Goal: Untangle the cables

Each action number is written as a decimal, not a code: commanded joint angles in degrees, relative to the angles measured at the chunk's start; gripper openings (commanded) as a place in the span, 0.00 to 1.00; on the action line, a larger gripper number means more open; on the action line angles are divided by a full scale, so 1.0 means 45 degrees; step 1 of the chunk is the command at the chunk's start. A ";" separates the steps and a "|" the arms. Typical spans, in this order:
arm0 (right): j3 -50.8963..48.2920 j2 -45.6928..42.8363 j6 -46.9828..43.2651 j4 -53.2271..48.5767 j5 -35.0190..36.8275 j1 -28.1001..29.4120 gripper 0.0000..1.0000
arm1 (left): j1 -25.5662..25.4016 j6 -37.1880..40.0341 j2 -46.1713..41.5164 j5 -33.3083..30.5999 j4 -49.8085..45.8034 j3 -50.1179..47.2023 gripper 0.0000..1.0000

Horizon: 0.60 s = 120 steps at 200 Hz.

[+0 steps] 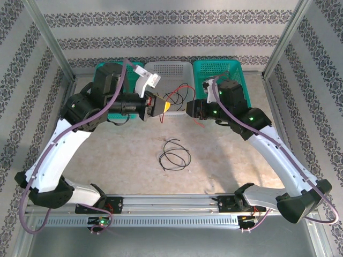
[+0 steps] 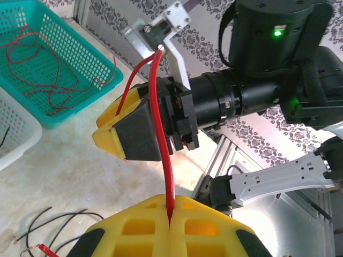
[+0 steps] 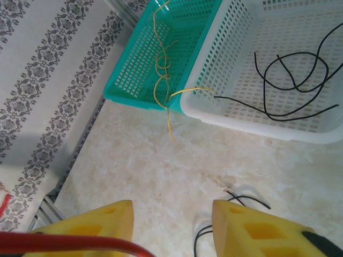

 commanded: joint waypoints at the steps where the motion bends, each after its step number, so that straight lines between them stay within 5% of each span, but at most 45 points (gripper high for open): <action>1: 0.0434 -0.0039 -0.0125 -0.0115 0.0015 -0.0141 0.37 | 0.0037 0.0574 -0.0432 -0.0052 0.0209 -0.0130 0.00; 72: 0.0446 -0.0268 -0.0184 -0.0164 0.0059 -0.0231 0.05 | 0.0290 0.0658 -0.0392 -0.0572 0.0254 -0.0685 0.01; 107: 0.1391 0.0038 -0.0138 -0.0508 -0.0104 -0.0979 0.00 | 0.0367 0.0255 -0.0652 -0.1882 0.1087 -0.1943 0.55; 120: 0.1971 0.0365 -0.0022 -0.0686 -0.0388 -0.1592 0.00 | 0.0364 0.0127 -0.0847 -0.2473 0.1521 -0.2568 0.67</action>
